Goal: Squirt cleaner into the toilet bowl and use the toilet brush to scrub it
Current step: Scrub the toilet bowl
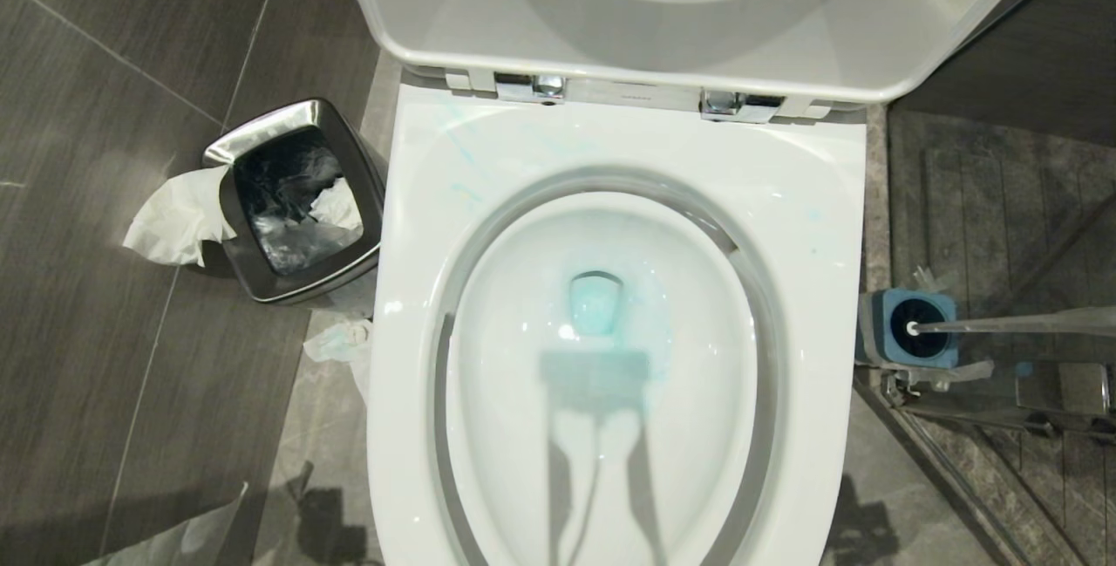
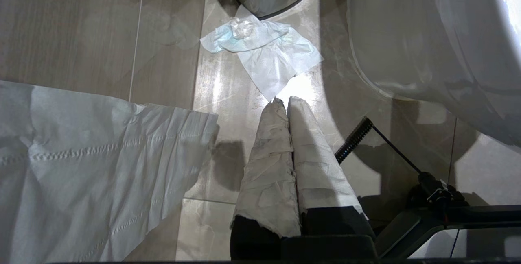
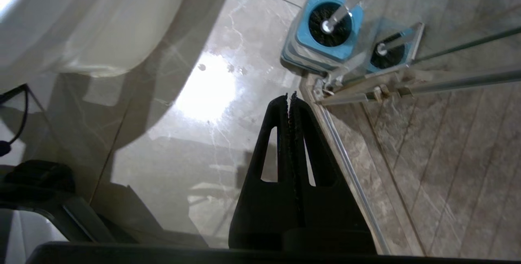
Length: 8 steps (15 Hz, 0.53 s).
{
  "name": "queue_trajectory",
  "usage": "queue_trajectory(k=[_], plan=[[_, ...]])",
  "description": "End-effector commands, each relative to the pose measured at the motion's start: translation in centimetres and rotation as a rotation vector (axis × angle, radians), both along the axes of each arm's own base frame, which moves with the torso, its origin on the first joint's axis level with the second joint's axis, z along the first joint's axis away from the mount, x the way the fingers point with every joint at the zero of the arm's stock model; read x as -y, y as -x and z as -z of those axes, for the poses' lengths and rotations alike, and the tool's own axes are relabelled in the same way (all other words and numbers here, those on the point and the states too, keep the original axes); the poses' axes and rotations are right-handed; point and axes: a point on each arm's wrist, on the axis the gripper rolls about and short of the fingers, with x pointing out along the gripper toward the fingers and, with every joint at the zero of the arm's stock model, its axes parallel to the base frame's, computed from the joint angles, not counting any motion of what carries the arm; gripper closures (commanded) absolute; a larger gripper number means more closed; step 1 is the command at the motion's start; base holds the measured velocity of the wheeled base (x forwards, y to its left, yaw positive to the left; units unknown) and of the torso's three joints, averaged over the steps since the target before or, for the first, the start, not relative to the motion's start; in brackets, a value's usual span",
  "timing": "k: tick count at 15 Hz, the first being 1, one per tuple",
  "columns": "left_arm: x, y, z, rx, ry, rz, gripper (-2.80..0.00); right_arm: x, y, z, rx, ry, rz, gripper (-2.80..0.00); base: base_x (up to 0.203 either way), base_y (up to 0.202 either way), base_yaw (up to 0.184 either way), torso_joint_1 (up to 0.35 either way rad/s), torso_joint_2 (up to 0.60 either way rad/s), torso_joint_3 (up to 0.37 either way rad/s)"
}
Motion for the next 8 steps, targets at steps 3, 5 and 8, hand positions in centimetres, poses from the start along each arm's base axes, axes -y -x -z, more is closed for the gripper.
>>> queue_trajectory(k=[3, 5, 8], plan=[[0.0, -0.01, 0.05, -0.002, 0.0, 0.001, 0.0, -0.04, 0.47, 0.27, 0.051, -0.007, -0.016, 0.0, 0.0, 0.0, 0.0, 0.0, 0.0, 0.0], [0.0, -0.01, 0.05, -0.002, 0.0, 0.001, 0.0, -0.03, 0.47, 0.26, 0.052, -0.012, -0.015, 0.0, 0.0, 0.0, 0.0, 0.0, 0.0, 0.0], [0.0, -0.02, 0.05, -0.003, 0.0, 0.001, 0.0, -0.06, 0.48, 0.35, 0.037, -0.049, -0.029, 0.0, 0.0, 0.0, 0.0, 0.0, 0.0, 0.0]])
